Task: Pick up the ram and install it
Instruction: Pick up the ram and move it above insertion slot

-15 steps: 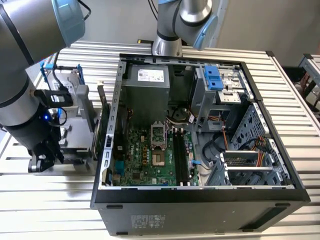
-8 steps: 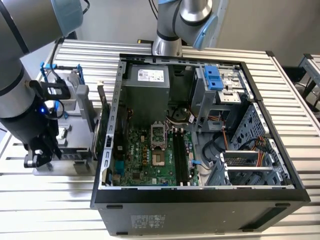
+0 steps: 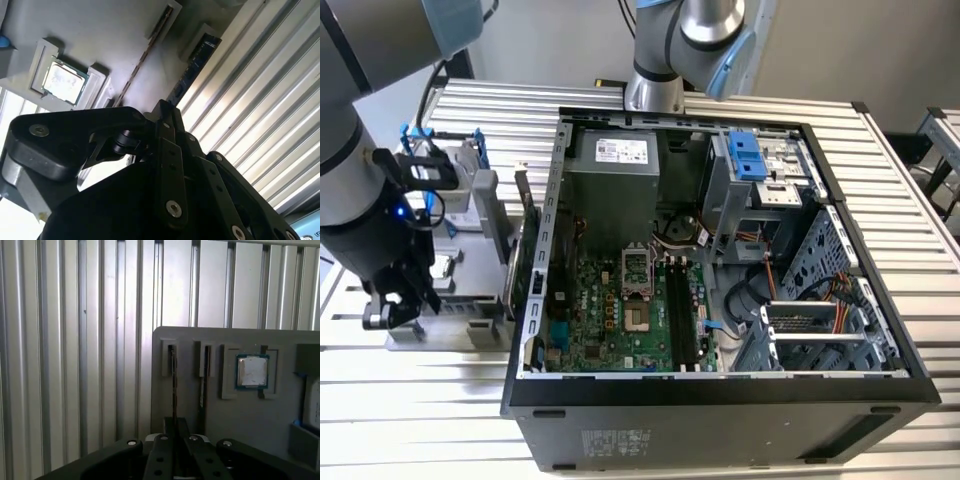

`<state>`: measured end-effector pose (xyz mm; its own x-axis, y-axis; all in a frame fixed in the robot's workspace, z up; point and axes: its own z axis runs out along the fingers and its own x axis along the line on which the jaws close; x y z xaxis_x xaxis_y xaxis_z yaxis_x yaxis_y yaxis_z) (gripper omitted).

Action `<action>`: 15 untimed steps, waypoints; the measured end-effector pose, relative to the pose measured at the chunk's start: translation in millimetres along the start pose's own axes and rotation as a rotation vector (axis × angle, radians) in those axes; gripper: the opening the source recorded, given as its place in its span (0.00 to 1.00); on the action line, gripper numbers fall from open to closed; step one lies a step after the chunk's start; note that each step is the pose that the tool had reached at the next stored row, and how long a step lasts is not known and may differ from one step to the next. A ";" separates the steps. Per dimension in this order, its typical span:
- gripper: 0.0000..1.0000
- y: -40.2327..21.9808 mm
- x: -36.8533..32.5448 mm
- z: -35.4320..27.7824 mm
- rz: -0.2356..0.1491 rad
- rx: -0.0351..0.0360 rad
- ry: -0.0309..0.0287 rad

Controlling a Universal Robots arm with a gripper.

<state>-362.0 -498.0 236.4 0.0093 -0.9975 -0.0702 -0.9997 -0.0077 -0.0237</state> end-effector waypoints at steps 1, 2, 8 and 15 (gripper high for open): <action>0.00 0.0 -0.1 -1.0 0.000 0.0000 0.0000; 0.00 0.0 -0.1 -1.9 0.000 0.0000 0.0000; 0.00 -0.1 -0.5 -6.7 0.000 0.0000 0.0000; 0.00 -0.3 -0.8 -11.4 0.000 0.0000 0.0000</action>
<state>-362.0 -498.0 247.8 0.0093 -0.9975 -0.0702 -0.9997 -0.0077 -0.0237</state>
